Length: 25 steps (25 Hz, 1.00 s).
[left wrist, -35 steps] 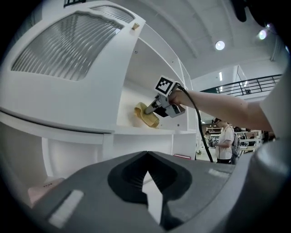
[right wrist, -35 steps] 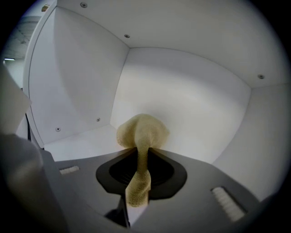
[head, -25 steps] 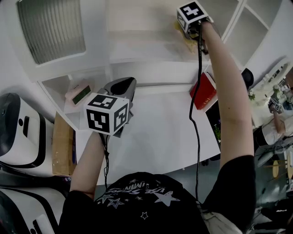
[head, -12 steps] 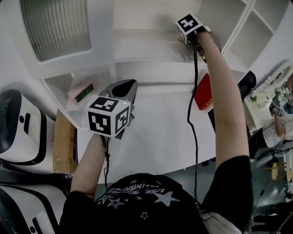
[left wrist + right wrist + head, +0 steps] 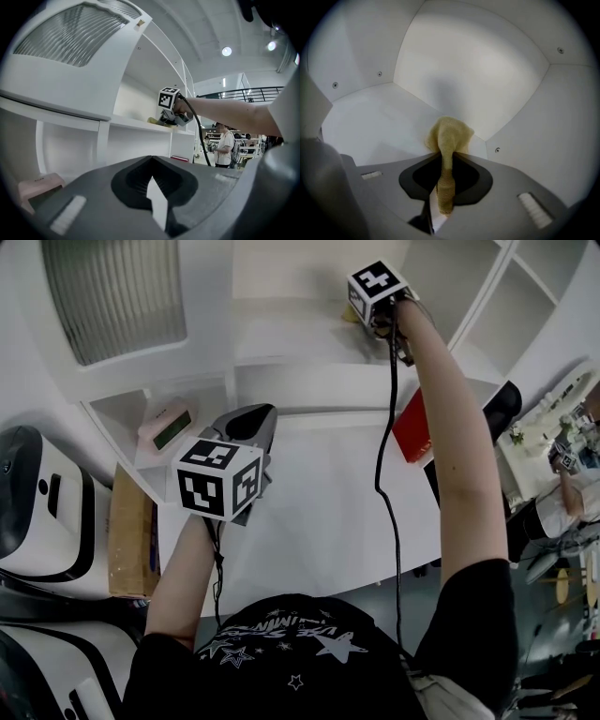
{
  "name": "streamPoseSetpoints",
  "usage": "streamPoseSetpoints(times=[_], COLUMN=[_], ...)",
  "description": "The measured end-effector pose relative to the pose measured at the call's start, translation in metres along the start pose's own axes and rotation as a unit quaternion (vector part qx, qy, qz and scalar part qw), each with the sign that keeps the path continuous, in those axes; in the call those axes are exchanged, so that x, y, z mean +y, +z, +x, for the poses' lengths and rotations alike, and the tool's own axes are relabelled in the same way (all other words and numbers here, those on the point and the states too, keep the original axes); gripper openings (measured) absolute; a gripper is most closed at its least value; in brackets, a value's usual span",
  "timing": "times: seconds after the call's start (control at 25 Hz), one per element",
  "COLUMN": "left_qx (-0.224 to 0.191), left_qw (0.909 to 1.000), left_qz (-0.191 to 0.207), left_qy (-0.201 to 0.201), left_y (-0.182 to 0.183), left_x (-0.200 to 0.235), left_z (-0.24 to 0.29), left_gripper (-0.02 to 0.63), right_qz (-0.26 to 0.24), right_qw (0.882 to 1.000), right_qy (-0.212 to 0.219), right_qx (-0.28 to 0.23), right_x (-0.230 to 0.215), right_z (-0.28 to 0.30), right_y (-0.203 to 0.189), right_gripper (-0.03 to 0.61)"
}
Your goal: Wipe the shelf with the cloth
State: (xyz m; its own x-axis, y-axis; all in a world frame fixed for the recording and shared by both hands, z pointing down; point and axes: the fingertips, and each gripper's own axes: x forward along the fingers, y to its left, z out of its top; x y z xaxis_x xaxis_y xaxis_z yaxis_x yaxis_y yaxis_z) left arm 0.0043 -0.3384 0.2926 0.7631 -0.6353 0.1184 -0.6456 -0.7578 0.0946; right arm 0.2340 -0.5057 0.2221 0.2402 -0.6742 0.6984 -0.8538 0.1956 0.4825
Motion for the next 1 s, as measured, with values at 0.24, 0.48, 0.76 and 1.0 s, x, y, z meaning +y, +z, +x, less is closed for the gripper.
streamPoseSetpoints(times=[0.24, 0.48, 0.76, 1.0], left_qx=[-0.005, -0.009, -0.012, -0.012], left_qw=[1.0000, 0.9999, 0.9998, 0.9998], left_qz=[-0.004, -0.006, -0.007, -0.008], left_qy=[0.002, 0.008, 0.012, 0.015], left_y=[-0.001, 0.000, -0.001, 0.000], left_x=[0.007, 0.014, 0.021, 0.028], left_z=[-0.008, -0.019, -0.033, -0.042], left_gripper=[0.003, 0.003, 0.003, 0.003], right_qz=[-0.011, -0.033, -0.049, -0.046], right_qw=[0.998, 0.992, 0.981, 0.964], right_qy=[0.056, 0.107, 0.169, 0.236], right_qx=[-0.031, -0.062, -0.086, -0.112], right_x=[0.052, 0.103, 0.157, 0.196], right_z=[-0.013, -0.032, -0.053, -0.073], right_y=[0.027, 0.052, 0.075, 0.090], right_gripper=[0.084, 0.084, 0.084, 0.084])
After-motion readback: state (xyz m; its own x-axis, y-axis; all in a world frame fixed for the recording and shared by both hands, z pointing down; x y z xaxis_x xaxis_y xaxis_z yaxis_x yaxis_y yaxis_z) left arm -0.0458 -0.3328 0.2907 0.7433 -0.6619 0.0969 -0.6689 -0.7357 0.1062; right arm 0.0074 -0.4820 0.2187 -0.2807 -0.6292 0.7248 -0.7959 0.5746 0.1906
